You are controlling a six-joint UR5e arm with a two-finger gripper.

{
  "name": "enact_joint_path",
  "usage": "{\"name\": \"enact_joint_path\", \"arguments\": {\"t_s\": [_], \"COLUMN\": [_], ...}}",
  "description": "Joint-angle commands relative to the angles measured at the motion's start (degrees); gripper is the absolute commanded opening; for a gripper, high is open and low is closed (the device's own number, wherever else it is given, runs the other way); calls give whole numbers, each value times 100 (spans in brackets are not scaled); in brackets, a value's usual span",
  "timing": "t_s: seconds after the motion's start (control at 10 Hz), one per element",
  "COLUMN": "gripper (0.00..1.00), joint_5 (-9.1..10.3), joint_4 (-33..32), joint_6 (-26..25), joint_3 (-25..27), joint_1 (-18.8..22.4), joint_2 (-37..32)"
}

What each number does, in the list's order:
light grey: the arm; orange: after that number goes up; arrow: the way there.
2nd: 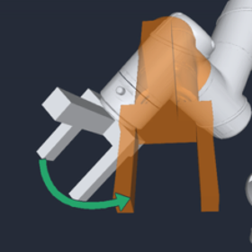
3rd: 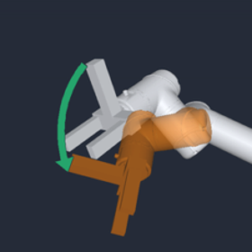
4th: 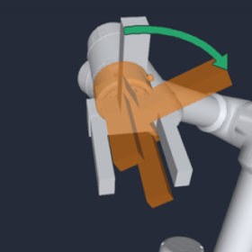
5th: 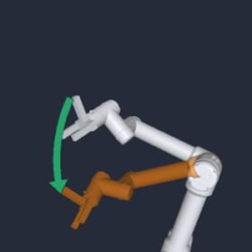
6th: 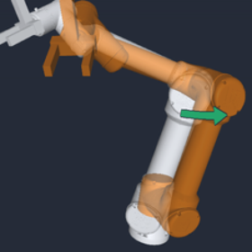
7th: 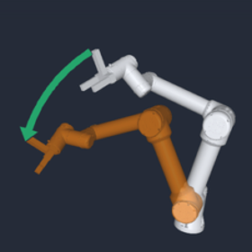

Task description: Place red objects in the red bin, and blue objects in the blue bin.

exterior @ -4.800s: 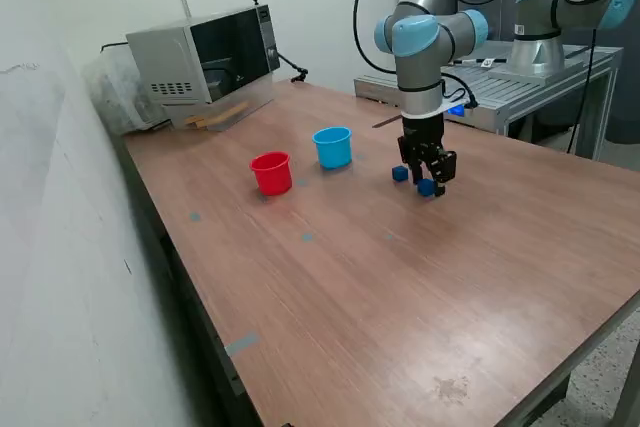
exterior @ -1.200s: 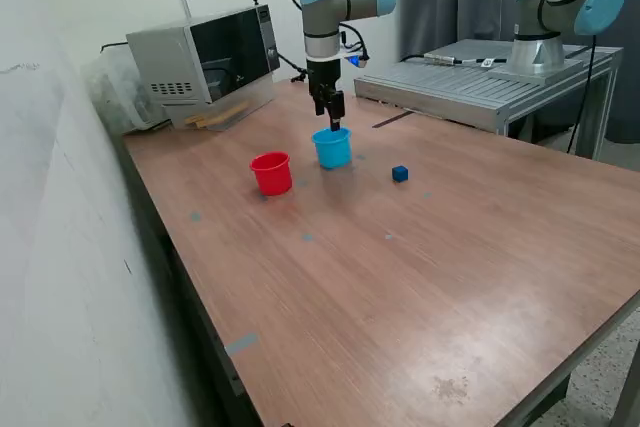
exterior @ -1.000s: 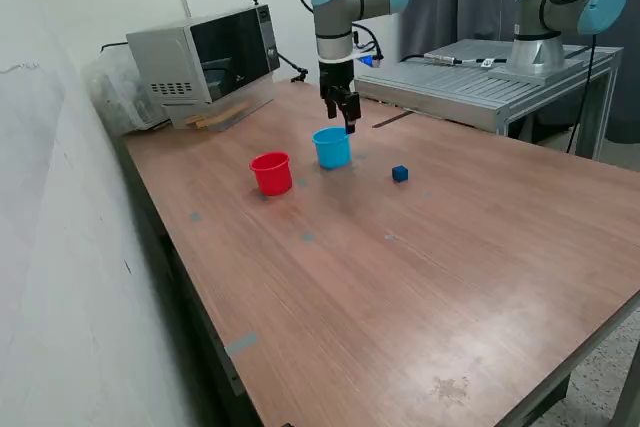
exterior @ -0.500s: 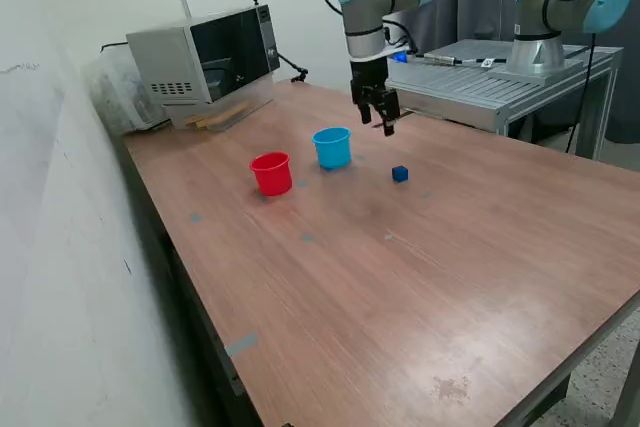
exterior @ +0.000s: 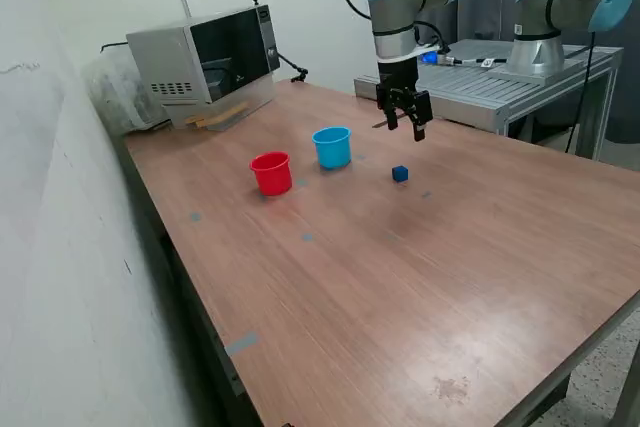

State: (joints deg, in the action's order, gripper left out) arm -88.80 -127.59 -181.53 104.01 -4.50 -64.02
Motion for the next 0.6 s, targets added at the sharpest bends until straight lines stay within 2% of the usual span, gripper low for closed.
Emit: {"name": "enact_joint_path", "arguments": {"t_s": [0.0, 0.5], "gripper": [100, 100], "joint_5": [91, 82], "joint_4": [-178, -556], "joint_6": [-260, -251], "joint_3": [14, -3], "joint_1": [204, 178], "joint_2": [196, 680]}}
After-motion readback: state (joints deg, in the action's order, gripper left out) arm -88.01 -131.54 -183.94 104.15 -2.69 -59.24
